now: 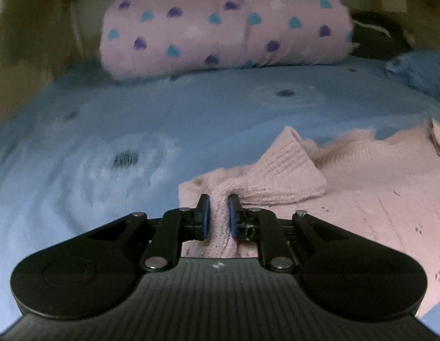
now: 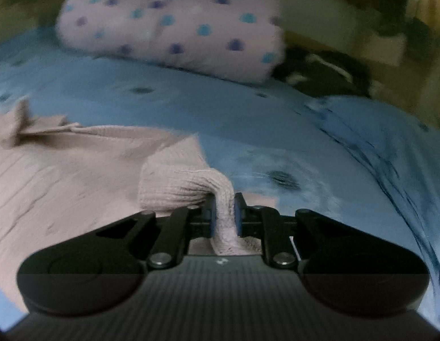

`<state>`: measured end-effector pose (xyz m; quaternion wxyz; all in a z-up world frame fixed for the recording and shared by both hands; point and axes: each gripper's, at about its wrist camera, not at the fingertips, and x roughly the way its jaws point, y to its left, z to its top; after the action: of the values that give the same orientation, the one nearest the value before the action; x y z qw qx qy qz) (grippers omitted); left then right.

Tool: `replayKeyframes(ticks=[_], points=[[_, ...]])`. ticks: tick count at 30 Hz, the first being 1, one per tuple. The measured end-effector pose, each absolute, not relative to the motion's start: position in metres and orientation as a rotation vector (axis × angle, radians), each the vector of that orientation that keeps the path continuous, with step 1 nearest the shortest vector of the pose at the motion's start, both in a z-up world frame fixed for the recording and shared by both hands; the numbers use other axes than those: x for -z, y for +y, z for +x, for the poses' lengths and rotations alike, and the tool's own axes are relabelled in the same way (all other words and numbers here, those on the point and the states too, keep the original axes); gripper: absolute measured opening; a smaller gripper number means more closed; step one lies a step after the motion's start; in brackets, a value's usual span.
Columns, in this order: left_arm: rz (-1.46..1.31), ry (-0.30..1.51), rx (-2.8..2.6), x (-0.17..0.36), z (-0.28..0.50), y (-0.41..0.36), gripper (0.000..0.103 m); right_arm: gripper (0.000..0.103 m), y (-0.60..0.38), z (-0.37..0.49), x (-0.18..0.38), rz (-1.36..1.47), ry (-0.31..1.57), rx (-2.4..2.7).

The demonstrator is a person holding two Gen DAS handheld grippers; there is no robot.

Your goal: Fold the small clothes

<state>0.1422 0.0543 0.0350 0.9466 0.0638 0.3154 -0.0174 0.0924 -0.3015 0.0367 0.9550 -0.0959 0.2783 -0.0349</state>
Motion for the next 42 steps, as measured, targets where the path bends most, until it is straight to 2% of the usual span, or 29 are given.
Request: replayKeyframes(ticks=[4,6,9,19,24,32,36,42], points=[[0.108,0.632,0.017,-0.039,0.142,0.06,0.019,0.018,-0.321,0.099,-0.028,-0.087,0.61,0.122],[0.103,0.62,0.003,-0.043,0.14,0.062,0.021,0.029,-0.327,0.099,-0.027,-0.037,0.614,0.133],[0.089,0.598,-0.042,-0.049,0.138,0.068,0.022,0.034,-0.335,0.097,-0.031,0.026,0.611,0.152],[0.024,0.613,-0.091,-0.054,0.137,0.087,0.023,0.035,-0.36,0.093,-0.037,0.152,0.608,0.305],[0.068,0.597,0.044,-0.063,0.13,0.06,0.023,0.035,-0.354,0.088,-0.045,0.109,0.588,0.319],[0.089,0.694,0.299,-0.048,0.141,0.024,0.023,0.035,-0.347,0.073,-0.066,0.067,0.495,0.35],[0.045,0.733,0.216,-0.029,0.167,0.031,0.023,0.035,-0.345,0.071,-0.066,0.11,0.505,0.274],[-0.031,0.676,0.027,-0.026,0.194,0.057,0.023,0.035,-0.332,0.078,-0.054,0.139,0.57,0.139]])
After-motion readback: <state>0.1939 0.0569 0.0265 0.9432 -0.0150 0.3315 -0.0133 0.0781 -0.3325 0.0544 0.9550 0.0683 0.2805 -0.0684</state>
